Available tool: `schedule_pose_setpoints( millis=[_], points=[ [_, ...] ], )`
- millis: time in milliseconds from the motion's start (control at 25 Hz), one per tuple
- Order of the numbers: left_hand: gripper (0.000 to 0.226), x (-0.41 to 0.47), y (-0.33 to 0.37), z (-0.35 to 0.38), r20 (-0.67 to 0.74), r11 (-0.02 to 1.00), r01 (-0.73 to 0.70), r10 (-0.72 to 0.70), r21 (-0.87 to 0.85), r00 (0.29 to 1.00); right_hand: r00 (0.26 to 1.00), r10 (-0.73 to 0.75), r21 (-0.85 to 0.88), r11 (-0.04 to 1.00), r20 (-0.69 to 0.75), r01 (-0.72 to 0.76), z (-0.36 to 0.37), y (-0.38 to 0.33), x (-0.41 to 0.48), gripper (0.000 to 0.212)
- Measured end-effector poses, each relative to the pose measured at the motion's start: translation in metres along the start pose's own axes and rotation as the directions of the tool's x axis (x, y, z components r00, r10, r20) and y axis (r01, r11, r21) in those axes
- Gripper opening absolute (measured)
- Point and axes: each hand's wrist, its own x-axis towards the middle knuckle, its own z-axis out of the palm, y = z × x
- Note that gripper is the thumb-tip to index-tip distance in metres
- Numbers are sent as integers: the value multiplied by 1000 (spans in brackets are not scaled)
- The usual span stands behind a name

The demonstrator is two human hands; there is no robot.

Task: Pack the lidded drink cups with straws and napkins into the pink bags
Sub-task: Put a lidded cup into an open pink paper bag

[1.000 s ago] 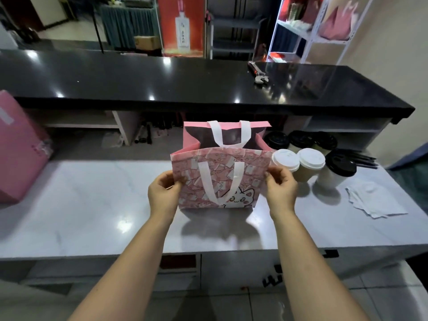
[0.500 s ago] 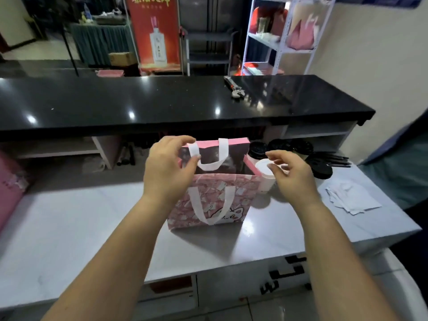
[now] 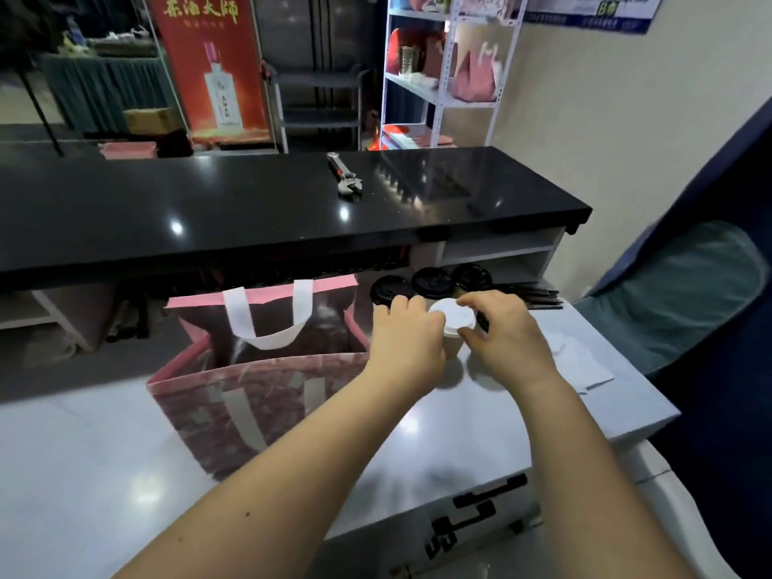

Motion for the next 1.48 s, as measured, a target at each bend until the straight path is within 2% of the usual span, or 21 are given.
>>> schedule_pose_setpoints(
  millis=[120,200,360,640,800,920,1080,1240,1480],
  points=[
    [27,7,15,35,57,998,58,-58,-5,997,993,-57,16,998,106,55,22,28,19,34],
    [30,10,17,62,64,988,157,-156,-6,986,971,-127,28,992,202,124,43,43,32,37],
    [44,17,10,86,123,934,353,-356,50,926,873,-232,-31,962,429,271,92,53,38,56],
    [40,15,8,99,-42,883,465,-464,54,885,818,-223,-137,930,530,342,131,42,56,65],
    [46,20,12,94,-135,894,447,-438,42,889,877,-279,-48,945,391,322,133,42,50,49],
    [48,33,13,80,-192,897,436,-416,76,889,852,-335,1,931,403,365,126,44,47,60],
    [52,45,-1,29,-248,891,452,-430,39,868,817,-516,162,857,258,490,107,36,55,74],
    [55,39,-43,-33,-343,892,447,-440,-62,830,842,-522,210,846,139,490,67,14,85,73],
    [59,-15,-110,-68,-250,869,463,-494,-173,833,868,-489,246,854,79,459,16,-42,123,64]
  ],
)
